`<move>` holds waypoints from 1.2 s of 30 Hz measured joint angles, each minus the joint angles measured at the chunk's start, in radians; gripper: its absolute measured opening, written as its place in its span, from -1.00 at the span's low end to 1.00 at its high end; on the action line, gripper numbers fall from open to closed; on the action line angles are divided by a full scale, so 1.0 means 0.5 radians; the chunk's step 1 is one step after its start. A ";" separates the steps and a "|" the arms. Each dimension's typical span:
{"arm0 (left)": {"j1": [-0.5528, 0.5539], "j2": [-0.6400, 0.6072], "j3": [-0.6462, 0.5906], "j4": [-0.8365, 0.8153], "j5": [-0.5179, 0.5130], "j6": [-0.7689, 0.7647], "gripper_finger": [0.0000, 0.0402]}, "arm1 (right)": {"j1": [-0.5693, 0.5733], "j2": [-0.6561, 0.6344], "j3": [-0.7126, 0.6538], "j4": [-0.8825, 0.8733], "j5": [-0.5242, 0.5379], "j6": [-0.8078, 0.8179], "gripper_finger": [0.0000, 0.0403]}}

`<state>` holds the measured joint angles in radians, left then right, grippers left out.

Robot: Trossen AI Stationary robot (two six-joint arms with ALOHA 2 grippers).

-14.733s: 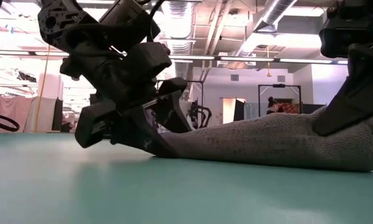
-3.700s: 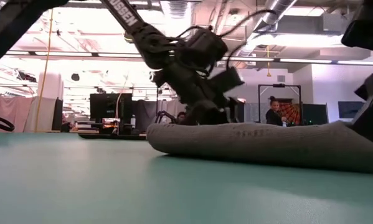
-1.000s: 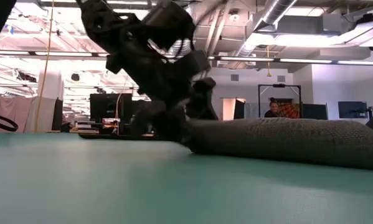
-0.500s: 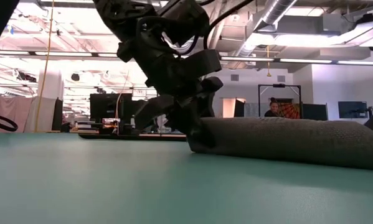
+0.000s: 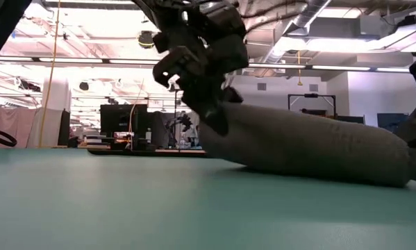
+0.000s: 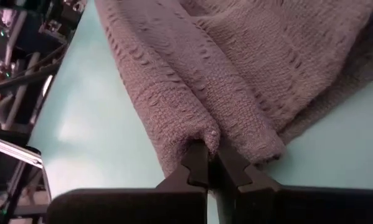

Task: Roll towel into tight, uniform cylinder
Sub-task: Roll the gray towel

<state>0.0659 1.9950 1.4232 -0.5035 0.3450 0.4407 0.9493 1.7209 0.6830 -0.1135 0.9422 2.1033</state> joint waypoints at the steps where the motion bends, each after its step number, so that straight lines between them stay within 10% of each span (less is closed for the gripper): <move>1: 0.002 0.020 0.020 -0.070 0.018 -0.038 -0.96 | -0.007 0.000 0.000 0.007 -0.012 -0.050 -0.87; 16: 0.038 0.265 0.247 -0.467 0.329 -0.144 -0.96 | -0.033 -0.079 0.001 0.026 -0.186 -0.444 0.00; 25: 0.137 0.266 0.292 -0.641 0.520 -0.218 -0.96 | -0.036 -0.412 -0.003 -0.003 -0.431 -0.926 0.11; 36: 0.191 0.270 0.289 -0.640 0.609 -0.297 -0.96 | -0.353 -0.281 0.291 -0.004 -0.377 -2.728 0.10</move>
<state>0.1616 2.1300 1.5677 -0.8237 0.6495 0.2924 0.7726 1.5805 0.8287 -0.1157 0.7538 0.7394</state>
